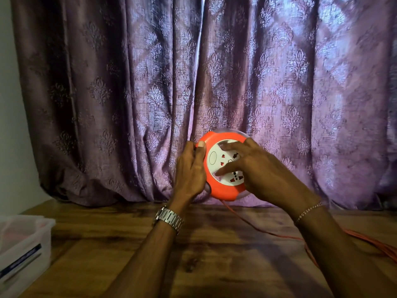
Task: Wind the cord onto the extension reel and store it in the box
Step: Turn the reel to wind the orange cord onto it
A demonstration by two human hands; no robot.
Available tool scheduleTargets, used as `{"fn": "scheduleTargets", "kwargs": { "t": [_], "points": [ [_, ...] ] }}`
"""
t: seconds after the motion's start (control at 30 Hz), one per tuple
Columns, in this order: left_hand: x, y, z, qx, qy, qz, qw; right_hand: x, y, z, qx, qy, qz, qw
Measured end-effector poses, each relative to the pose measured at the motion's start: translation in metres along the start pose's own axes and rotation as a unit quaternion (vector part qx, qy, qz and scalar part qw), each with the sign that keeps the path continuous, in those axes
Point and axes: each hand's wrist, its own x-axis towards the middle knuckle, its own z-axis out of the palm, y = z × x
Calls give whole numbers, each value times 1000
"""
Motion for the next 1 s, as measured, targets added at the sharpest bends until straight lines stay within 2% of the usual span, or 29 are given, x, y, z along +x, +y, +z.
{"fn": "scheduleTargets", "kwargs": {
  "t": [0.2, 0.37, 0.53, 0.63, 0.73, 0.8, 0.9, 1.0],
  "points": [
    [-1, 1, -1, 6, -2, 15, 1000, -1, 1, 4, -47, 27, 14, 998],
    [-3, 3, -1, 21, -9, 17, 1000, -7, 1, 12, -48, 58, 86, 993],
    [-2, 3, 0, -5, -6, 11, 1000, -3, 0, 16, -40, 135, 155, 978],
    [0, 0, -1, -25, -12, 0, 1000, -1, 2, 12, -41, 138, 135, 980],
    [1, -1, -1, -24, -12, 0, 1000, -3, 3, 6, -12, 155, 60, 986],
    [0, -2, -1, -23, -7, 4, 1000, -3, 5, 4, 21, 122, 14, 992],
    [0, -3, -1, -23, -7, 6, 1000, -1, 5, 3, 53, 25, 3, 998],
    [1, -4, -1, -26, -7, 1, 1000, -1, 4, 1, 42, -1, 1, 999]
  ]
}}
